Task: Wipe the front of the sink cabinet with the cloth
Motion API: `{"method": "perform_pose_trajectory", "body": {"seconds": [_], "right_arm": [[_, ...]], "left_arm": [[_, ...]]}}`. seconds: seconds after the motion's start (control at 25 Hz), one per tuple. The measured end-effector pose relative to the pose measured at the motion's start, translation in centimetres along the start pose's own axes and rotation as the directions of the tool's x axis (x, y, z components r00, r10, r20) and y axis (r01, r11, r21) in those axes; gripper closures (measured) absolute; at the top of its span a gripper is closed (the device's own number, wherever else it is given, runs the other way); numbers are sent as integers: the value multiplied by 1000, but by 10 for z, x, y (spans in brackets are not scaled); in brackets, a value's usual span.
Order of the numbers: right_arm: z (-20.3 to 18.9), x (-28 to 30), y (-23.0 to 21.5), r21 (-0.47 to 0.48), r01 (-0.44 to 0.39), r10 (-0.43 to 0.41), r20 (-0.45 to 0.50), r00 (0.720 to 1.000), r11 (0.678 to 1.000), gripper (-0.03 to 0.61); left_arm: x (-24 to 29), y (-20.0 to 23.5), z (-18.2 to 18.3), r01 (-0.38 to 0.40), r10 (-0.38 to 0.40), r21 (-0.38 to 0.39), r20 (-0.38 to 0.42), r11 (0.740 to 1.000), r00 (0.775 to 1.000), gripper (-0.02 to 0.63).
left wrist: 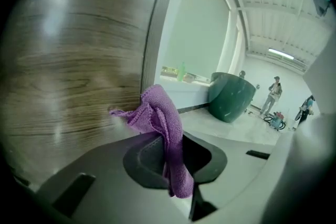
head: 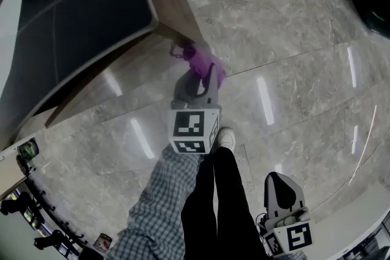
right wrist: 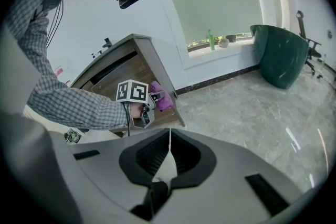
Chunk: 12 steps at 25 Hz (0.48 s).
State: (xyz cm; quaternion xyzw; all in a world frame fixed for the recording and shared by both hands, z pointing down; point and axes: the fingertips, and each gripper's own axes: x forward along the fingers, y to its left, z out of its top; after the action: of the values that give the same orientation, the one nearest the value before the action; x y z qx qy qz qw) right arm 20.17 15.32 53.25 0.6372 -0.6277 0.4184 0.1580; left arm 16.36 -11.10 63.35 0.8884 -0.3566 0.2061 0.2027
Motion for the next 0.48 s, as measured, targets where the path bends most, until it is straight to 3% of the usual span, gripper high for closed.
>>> {"method": "perform_pose_trajectory", "body": {"seconds": [0.48], "right_arm": [[59, -20, 83, -88, -109, 114, 47, 992, 990, 557]], "left_arm": [[-137, 4, 53, 88, -85, 84, -32, 993, 996, 560]]}}
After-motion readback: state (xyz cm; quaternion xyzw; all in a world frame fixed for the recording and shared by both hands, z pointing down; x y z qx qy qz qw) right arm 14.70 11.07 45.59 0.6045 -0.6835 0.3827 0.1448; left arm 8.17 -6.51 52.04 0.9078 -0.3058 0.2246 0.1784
